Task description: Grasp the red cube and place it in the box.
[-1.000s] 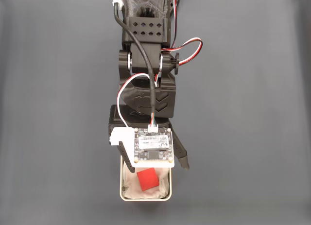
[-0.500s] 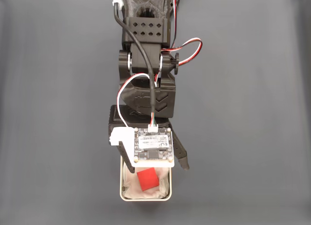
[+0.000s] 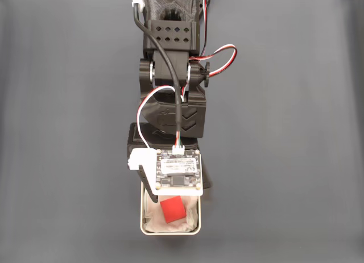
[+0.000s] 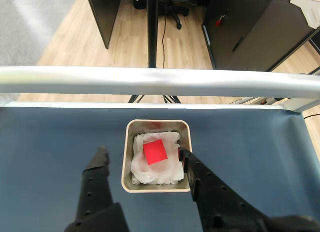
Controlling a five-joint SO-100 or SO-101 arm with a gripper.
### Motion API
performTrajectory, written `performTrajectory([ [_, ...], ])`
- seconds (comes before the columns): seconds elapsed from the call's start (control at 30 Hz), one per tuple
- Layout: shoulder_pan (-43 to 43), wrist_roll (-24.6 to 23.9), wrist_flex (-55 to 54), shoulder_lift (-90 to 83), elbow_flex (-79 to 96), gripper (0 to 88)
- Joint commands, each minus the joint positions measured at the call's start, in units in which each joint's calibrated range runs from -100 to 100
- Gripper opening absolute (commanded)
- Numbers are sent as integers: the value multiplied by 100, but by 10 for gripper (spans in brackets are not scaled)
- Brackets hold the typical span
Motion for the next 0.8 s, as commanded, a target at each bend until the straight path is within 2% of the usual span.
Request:
performTrajectory([
  [0.0, -58, -161, -56, -689, -138, 0],
  [0.13, -136, -230, 190, -1521, 99, 0],
  [0.23, -193, -239, 313, -2474, 938, 0],
  [0.53, -299, -151, -269, -5975, 5537, 0],
  [0.77, -342, -132, 51, -8306, 8356, 0],
])
